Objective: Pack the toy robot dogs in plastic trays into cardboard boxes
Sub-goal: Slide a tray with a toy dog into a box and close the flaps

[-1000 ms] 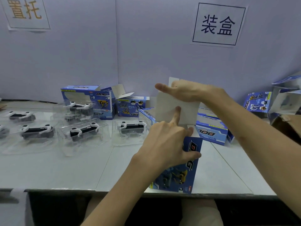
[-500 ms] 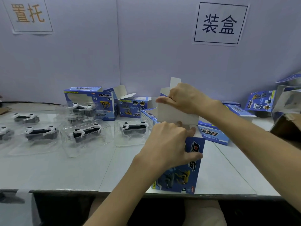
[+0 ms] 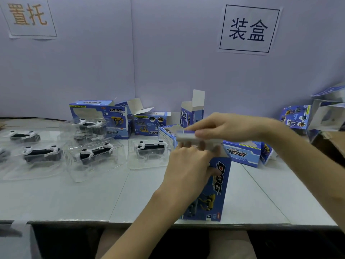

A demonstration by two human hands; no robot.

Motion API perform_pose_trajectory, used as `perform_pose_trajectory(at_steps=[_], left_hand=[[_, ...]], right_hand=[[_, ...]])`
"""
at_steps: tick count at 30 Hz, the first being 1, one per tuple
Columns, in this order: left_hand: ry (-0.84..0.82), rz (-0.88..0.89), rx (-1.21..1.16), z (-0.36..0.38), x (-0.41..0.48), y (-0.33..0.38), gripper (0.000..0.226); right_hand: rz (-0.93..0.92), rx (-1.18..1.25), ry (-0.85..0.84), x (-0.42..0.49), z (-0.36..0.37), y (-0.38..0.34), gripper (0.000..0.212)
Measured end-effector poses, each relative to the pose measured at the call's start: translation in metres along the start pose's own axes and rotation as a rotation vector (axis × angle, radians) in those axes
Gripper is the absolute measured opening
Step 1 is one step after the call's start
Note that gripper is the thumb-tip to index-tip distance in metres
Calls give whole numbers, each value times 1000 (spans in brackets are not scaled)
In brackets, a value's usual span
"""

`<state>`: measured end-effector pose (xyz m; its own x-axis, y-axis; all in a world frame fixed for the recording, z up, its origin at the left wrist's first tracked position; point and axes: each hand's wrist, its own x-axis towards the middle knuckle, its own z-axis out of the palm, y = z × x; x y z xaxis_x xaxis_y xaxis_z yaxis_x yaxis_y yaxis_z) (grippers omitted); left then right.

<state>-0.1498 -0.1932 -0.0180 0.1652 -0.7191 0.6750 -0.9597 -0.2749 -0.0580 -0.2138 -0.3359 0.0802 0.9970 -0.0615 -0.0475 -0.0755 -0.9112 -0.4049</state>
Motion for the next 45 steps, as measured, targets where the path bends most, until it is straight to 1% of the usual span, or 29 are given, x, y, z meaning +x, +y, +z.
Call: perform_pose_trajectory(at_steps=[2,3,5,7,9,12,13,15,18,21,27,28,31,34,35,36,38,39,41,42,43,44,45], left_hand=[[35,-13,-24,5,6,2,37],[39,-16,-56,9,11,1,36],[31,-6,-107,14,20,-1,39],[66,32,-104,19,18,-3,40],[157,53,-136,25,7,-4,37],[410,64,-236,38,-19,1,23],[471,54,-253,40,-25,4,21],[518,21,-283,42,-31,10,18],[514,-25,-308,40,-34,17,15],[482,-44,-228,38,-36,18,13],[419,-24,-339,41,-39,14,14],[407,-22,-340,42,-41,14,16],[368,3,-319,46,-46,11,23],[325,24,-284,50,-45,11,28],[307,26,-286,51,-45,12,28],[288,24,-292,52,-45,12,29],[265,13,-317,54,-45,10,27],[261,8,-338,54,-45,9,24],[264,16,-388,52,-44,10,18],[268,24,-414,50,-43,11,17],[272,29,-435,48,-41,14,16],[276,28,-452,46,-40,16,15],[282,24,-464,43,-39,19,14]], right_hand=[[-33,-93,29,-5,14,3,37],[-26,-106,71,-6,19,5,37],[-9,-47,181,-8,22,11,35],[-35,29,281,-9,23,17,32],[-70,52,336,-9,27,21,29],[-95,28,337,-9,32,22,28],[-93,10,334,-10,33,21,28],[-90,-29,328,-10,34,19,30],[-94,-49,330,-9,34,18,30],[-94,-101,329,-10,34,18,30],[-56,-152,234,-9,32,12,32],[-45,-132,199,-10,34,12,34],[-21,44,87,-16,41,14,43],[-37,96,37,-21,41,17,49],[-42,138,45,-22,38,18,47],[-48,205,86,-25,34,20,44],[-75,343,256,-31,32,30,36],[-92,354,365,-35,35,37,27],[-113,285,559,-41,44,50,11],[-126,261,629,-43,50,53,11],[-145,252,689,-43,55,54,16],[-159,255,736,-42,60,54,20],[-166,257,770,-41,63,53,20]])
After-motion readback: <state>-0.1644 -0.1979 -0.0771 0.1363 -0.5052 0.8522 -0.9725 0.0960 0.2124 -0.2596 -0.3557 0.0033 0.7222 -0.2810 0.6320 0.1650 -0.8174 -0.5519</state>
